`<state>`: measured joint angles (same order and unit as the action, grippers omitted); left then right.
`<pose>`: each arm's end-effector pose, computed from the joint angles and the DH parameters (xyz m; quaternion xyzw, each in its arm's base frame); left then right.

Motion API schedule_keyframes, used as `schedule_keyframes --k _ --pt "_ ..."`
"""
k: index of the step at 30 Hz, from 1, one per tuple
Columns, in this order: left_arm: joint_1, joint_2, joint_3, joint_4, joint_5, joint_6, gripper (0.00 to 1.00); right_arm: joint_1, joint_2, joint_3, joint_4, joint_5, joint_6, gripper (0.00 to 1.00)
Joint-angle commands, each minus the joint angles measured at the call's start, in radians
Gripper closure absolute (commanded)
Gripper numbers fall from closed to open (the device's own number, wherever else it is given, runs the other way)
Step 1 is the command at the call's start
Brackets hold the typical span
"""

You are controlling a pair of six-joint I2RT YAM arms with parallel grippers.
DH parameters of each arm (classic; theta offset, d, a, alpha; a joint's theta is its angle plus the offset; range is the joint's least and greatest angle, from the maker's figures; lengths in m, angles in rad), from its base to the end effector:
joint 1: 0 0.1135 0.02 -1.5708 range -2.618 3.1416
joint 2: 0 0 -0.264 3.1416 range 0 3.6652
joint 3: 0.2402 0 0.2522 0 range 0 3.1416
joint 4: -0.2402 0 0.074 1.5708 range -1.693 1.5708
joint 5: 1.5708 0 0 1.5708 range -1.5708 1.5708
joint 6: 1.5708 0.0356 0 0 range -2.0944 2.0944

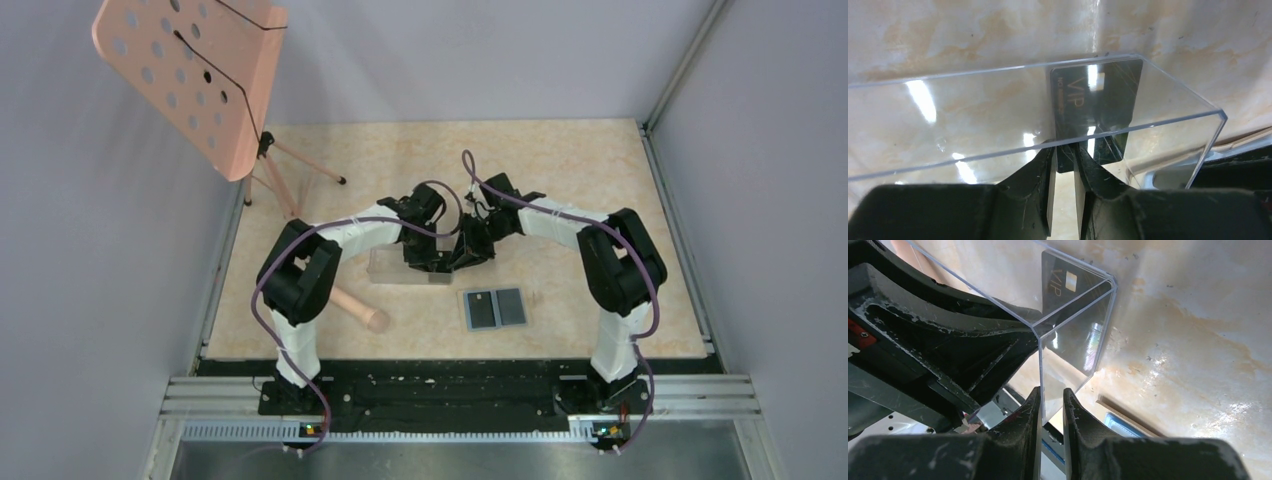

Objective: Put the credit cards into the card holder
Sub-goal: Pick up the credit card from the storage box.

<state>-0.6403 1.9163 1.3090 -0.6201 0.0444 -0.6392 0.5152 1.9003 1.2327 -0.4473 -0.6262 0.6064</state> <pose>0.3051 -0.2293 0.1682 0.0043 0.9851 -0.1195 0.1240 0.3206 0.2055 0.1664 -0.0273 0.9290 0.3684 0.0225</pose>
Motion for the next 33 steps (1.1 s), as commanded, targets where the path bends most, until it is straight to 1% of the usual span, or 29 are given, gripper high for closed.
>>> schedule_keyframes --k 1,5,10,11,14,19,30,31,33 --pt "0.000 0.037 -0.026 0.104 0.109 -0.031 0.77 0.007 -0.039 0.023 0.001 -0.018 -0.008 0.85" --pt "0.002 0.013 -0.074 0.219 0.195 -0.083 0.87 0.006 -0.043 0.013 0.017 -0.028 0.002 0.84" --pt "0.004 -0.052 -0.129 0.307 0.241 -0.120 0.99 0.007 -0.046 0.007 0.018 -0.028 0.005 0.84" --pt "0.003 -0.064 -0.136 0.317 0.244 -0.126 1.00 0.007 -0.048 0.006 0.018 -0.026 0.006 0.84" --pt "0.004 -0.092 -0.141 0.329 0.254 -0.134 1.00 0.007 -0.050 0.009 0.012 -0.018 0.002 0.84" --pt "0.003 -0.132 -0.133 0.306 0.240 -0.124 1.00 0.006 -0.049 0.020 -0.014 0.002 -0.010 0.85" --pt "0.003 -0.176 -0.142 0.303 0.239 -0.120 1.00 0.007 -0.043 0.028 -0.040 0.017 -0.022 0.85" --pt "0.001 -0.177 -0.143 0.300 0.238 -0.118 1.00 0.006 -0.043 0.028 -0.042 0.017 -0.023 0.85" --pt "0.002 -0.171 -0.145 0.301 0.242 -0.115 0.95 0.006 -0.043 0.029 -0.042 0.017 -0.025 0.85"
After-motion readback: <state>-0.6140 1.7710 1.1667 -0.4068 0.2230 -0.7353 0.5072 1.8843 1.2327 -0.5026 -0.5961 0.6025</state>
